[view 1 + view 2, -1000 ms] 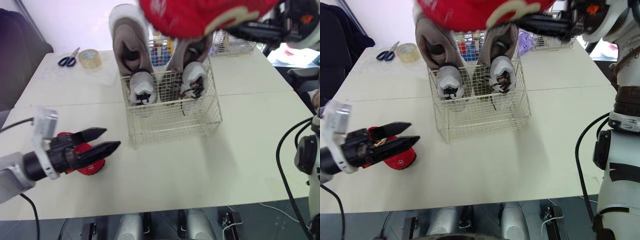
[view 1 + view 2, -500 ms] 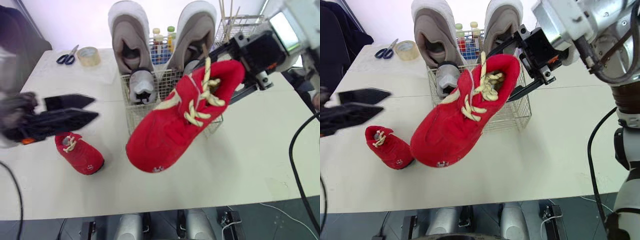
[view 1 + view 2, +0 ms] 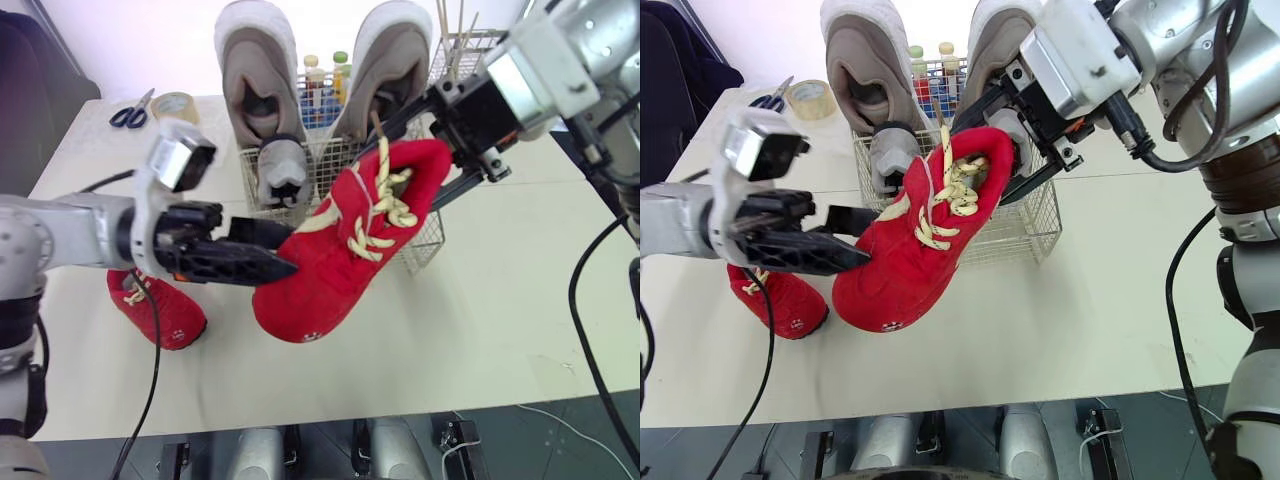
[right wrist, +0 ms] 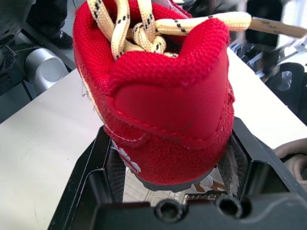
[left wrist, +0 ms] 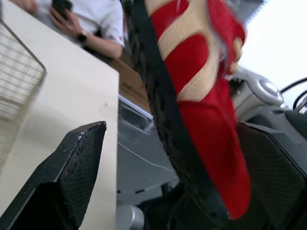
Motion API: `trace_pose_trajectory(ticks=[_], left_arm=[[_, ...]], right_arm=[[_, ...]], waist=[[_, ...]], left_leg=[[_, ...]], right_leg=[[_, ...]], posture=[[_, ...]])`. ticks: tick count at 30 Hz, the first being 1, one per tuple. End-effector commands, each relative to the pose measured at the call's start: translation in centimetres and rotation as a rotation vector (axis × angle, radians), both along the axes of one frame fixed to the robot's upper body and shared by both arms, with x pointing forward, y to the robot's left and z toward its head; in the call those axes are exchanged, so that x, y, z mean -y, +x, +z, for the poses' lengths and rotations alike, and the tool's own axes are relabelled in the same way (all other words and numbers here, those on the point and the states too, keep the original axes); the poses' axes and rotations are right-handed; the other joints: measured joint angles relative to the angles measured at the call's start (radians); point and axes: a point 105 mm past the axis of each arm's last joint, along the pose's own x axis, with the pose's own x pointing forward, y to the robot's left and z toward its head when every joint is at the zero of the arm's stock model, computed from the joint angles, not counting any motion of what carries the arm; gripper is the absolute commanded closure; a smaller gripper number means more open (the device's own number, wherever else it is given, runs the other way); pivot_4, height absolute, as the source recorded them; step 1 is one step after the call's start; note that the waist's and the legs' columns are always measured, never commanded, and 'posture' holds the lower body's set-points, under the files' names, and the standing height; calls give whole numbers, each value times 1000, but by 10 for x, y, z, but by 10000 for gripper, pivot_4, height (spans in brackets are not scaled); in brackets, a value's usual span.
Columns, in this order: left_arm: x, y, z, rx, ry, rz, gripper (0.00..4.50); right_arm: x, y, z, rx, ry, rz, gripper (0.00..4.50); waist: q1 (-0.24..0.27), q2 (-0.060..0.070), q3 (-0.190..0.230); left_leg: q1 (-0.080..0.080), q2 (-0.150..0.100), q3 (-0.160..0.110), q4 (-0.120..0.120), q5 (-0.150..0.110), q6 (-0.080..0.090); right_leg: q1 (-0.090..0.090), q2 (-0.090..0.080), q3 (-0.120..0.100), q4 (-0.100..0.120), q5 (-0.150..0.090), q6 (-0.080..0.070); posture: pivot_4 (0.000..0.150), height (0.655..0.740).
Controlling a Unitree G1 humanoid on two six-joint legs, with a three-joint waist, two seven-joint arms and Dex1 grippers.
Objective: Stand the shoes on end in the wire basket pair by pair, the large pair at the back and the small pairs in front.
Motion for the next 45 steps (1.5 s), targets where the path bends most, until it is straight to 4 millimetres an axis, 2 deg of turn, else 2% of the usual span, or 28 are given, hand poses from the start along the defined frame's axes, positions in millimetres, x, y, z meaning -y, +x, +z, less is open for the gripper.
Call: trace_pose_trajectory(ticks=[1, 2, 3, 4, 9, 11, 12, 13, 16, 17, 19, 21, 24, 27, 29, 38, 41, 45], left_arm=[[5, -3, -3, 14, 20, -48, 0], [6, -1, -2, 6, 5, -53, 5373], [7, 1, 0, 4, -9, -54, 8073], [8, 2, 1, 8, -21, -50, 12727], [9, 4, 8, 56, -52, -33, 37294], [8, 1, 10, 71, -74, -18, 37294], [6, 0, 11, 79, -91, -4, 37775], [3, -2, 11, 82, -109, 13, 37775], [-3, -4, 12, 89, -166, 77, 37775], [-5, -4, 13, 88, -188, 100, 37775], [-10, -1, 15, 94, -249, 166, 37775], [-13, 4, 17, 95, -298, 217, 37775], [-13, 8, 21, 105, -351, 254, 37775], [-11, 13, 23, 111, -385, 263, 37775], [-8, 16, 24, 116, -398, 259, 37775], [2, 22, 29, 140, -427, 196, 37775], [5, 22, 27, 141, -423, 181, 37775], [6, 23, 24, 143, -411, 175, 37775]], right_arm=[[-4, -9, 15, 50, 25, 35, 22536], [-4, -9, 15, 48, 23, 35, 22537], [-4, -10, 15, 46, 22, 32, 22537], [-3, -10, 15, 44, 21, 30, 22537], [2, -9, 15, 23, 21, -6, 22537], [7, -5, 17, -3, 48, -49, 22537], [11, 0, 20, -14, 80, -88, 14959], [16, 6, 22, -26, 113, -138, 12744], [40, 32, 28, -28, 233, -363, 1616], [51, 39, 30, -43, 275, -442, 521], [80, 51, 26, -196, 408, -616, 521], [94, 48, 19, -420, 555, -668, 521], [87, 19, 11, -812, 694, -526, 521], [75, 5, 7, -1022, 769, -427, 521], [64, 1, 2, -1097, 783, -401, 521], [24, -9, -23, -1242, 736, -398, 521], [12, -8, -24, -1241, 739, -415, 521], [9, -8, -23, -1248, 749, -408, 521]], waist=[[0, -1, 1], [0, -1, 1], [1, -1, 1], [3, -1, 1], [2, -2, 1], [1, -3, 2], [1, -3, 2], [1, -3, 2], [4, -5, 2], [6, -6, 2], [11, -6, 2], [18, -7, 2], [24, -7, 2], [19, -6, 2], [19, -7, 2], [26, -8, 1], [24, -8, 1], [25, -8, 1]], left_leg=[[0, 0, 0, 1, 0, 0], [0, 0, 0, 2, 0, 0], [0, 0, 0, 3, 0, 0], [0, 0, -1, 4, 0, 0], [-1, 1, -2, 9, 0, 1], [-1, 1, -2, 9, 0, 1], [-1, 1, -2, 8, 0, 1], [-1, 1, -2, 8, 0, 1], [-1, 1, -2, 8, 0, 1], [-2, 1, -3, 9, 0, 1], [-2, 0, -4, 9, 0, 1], [-2, 0, -4, 10, -1, 1], [-1, 0, -4, 10, -1, 1], [-1, 1, -4, 10, -1, 1], [-1, 1, -4, 10, -1, 1], [-1, 0, -3, 10, -1, 2], [-1, 0, -4, 10, -1, 1], [-1, 0, -3, 10, -1, 1]], right_leg=[[0, 0, 0, 0, 0, 0], [0, 0, 0, 0, 0, 0], [0, 0, 0, 0, 0, 0], [0, 0, 0, 1, 0, 0], [1, 0, 0, 3, 0, 0], [1, 0, 0, 3, 0, 0], [1, 0, 0, 3, 0, 0], [1, -1, 0, 3, 0, 0], [1, -1, 0, 3, 0, 0], [2, -2, 0, 3, 0, 0], [3, -2, 0, 3, 0, 0], [4, -2, 0, 2, 0, 0], [4, -2, -1, 3, 0, 0], [3, -1, -1, 5, 0, 0], [3, -1, -1, 4, 0, 0], [4, 0, -1, 4, 0, 0], [4, 0, -1, 4, 0, 0], [4, 0, -1, 4, 0, 0]], posture=[[1500, 7400], [1500, 7400], [1500, 7400], [1500, 7400], [1500, 7400], [1500, 7400], [1500, 7400], [1500, 7400], [1500, 7400], [1500, 7400], [1500, 7400], [1500, 7400], [1500, 7400], [1500, 7400], [1500, 7400], [1500, 7400], [1500, 7400], [1500, 7400]])
